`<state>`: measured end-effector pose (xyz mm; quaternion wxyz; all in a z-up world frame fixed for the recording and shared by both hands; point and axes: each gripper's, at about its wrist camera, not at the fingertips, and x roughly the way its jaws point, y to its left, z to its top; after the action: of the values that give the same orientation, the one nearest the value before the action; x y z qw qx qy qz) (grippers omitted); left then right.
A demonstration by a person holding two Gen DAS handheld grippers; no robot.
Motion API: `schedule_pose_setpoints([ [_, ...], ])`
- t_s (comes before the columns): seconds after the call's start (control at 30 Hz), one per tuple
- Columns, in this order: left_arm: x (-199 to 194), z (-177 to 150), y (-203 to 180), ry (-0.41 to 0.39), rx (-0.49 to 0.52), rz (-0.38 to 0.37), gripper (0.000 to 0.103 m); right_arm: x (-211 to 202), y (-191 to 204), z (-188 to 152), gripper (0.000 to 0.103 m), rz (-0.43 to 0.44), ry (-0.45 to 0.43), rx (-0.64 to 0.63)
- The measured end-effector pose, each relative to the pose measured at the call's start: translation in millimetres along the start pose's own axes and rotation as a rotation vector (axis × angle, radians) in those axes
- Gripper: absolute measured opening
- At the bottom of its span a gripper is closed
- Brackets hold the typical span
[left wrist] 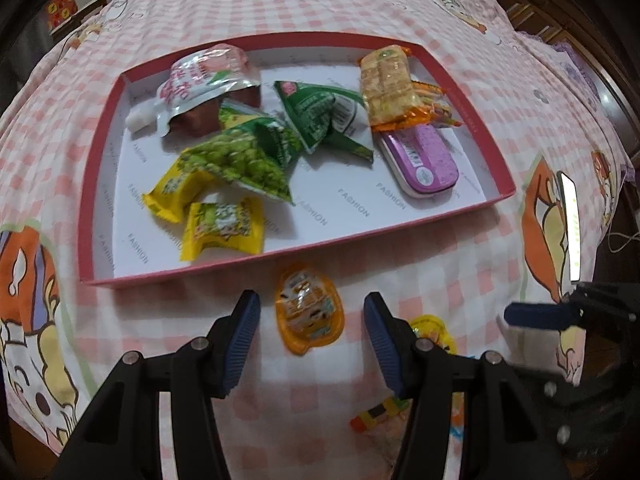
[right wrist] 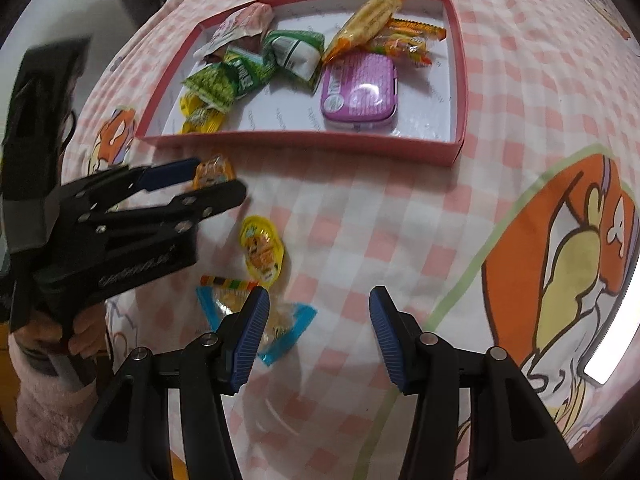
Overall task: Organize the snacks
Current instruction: 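Withdraw both tools to the pile and grasp the orange jelly cup with the left tool, then grasp the clear blue-edged candy bag with the right tool while the left tool holds the jelly cup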
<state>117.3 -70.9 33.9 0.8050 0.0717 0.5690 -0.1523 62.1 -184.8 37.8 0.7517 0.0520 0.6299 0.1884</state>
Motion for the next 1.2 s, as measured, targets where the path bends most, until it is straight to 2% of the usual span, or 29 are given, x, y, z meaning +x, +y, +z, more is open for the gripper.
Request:
schedule_pose_setpoints([
  [0.03, 1, 1, -1, -0.003, 0.008, 0.006, 0.057, 0, 1, -2, 0.054, 0.002, 0.001, -0.005],
  [0.07, 3, 1, -1, -0.006, 0.013, 0.013, 0.051, 1, 2, -4, 0.054, 0.002, 0.001, -0.009],
  [0.1, 4, 2, -2, -0.011, 0.015, 0.02, 0.038, 0, 3, -5, 0.054, 0.002, 0.002, -0.011],
  [0.13, 4, 2, -2, -0.016, 0.016, 0.02, 0.035, 1, 3, -7, 0.054, 0.002, 0.003, -0.014],
  [0.43, -4, -11, 5, -0.013, 0.027, -0.034, 0.033, -1, 4, -14, 0.054, 0.023, -0.001, 0.005],
  [0.63, -12, -34, 19, 0.0, 0.019, -0.008, 0.033, -7, 10, -20, 0.054, 0.062, -0.013, -0.001],
  [0.77, -15, -48, 21, -0.007, 0.023, 0.004, 0.033, -2, 19, -22, 0.062, 0.102, 0.004, -0.001],
  [0.93, -19, -60, 24, -0.013, 0.022, -0.005, 0.034, 13, 27, -19, 0.062, 0.074, 0.031, -0.006],
  [1.2, -15, -70, 33, -0.037, 0.001, -0.024, 0.034, 28, 20, -11, 0.062, 0.115, 0.015, 0.053],
])
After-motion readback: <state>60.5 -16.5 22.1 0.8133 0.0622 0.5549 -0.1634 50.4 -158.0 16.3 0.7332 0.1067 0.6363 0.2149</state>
